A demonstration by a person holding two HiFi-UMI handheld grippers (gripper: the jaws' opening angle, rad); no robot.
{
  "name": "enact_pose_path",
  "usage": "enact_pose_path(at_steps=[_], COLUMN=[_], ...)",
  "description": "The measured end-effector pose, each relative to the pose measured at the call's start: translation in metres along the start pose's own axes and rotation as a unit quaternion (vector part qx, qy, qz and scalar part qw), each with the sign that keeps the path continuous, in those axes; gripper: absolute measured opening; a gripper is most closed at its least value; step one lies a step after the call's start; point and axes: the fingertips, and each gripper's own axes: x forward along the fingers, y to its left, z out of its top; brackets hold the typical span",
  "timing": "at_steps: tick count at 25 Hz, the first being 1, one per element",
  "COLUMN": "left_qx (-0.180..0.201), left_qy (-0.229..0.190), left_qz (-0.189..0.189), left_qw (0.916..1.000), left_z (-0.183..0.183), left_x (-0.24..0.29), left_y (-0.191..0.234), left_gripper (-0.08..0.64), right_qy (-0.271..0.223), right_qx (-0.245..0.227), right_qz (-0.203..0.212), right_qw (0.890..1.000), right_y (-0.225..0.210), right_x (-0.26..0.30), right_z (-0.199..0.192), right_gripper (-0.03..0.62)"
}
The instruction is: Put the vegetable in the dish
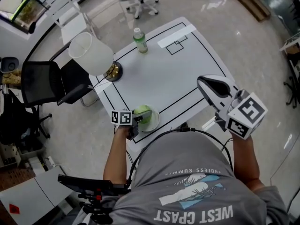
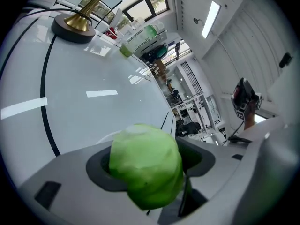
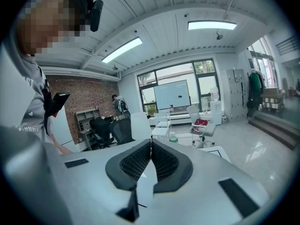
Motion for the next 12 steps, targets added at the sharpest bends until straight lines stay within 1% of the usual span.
enact_pose_path(at_steps=[4,5,7,8,10,11,12], left_qx=[0.037,0.041,0.029,0.018,0.003,0.006,0.015], left_qy=[0.017,0.019,0.018,0.018,0.027,0.039,0.056], left_qz=[0.016,0.019,0.017,0.01,-0.019,-0.033,-0.041], left_qw=[0.9991,0.9988,0.9992,0.9996,0.9994,0.9987,0.9975], left_z=[-0.002,-0.002,-0.002,-0.002,-0.003,-0.005,-0.009], left_x=[0.001,0.001,-0.001,-0.002,-0.004,-0.005,-0.005], left_y=[-0.001,-0.001,-0.001,-0.002,-0.011,-0.016,-0.021], left_gripper=[0.333,0.339,0.341,0.337,0.278,0.25,0.241], right_qy=[0.004,0.005,0.01,0.012,0.016,0.017,0.018], right_qx=[0.001,0.001,0.001,0.001,0.001,0.0,0.0], right_qz=[0.0,0.001,0.004,0.005,0.006,0.006,0.006], right_qw=[1.0,1.0,1.0,1.0,1.0,1.0,1.0], right_y=[0.0,0.001,0.002,0.003,0.003,0.002,0.002], right_x=[0.004,0.006,0.009,0.011,0.013,0.014,0.014], right_z=[0.0,0.0,-0.001,-0.002,-0.003,-0.004,-0.004], right_gripper=[0.008,0.008,0.008,0.008,0.008,0.008,0.008])
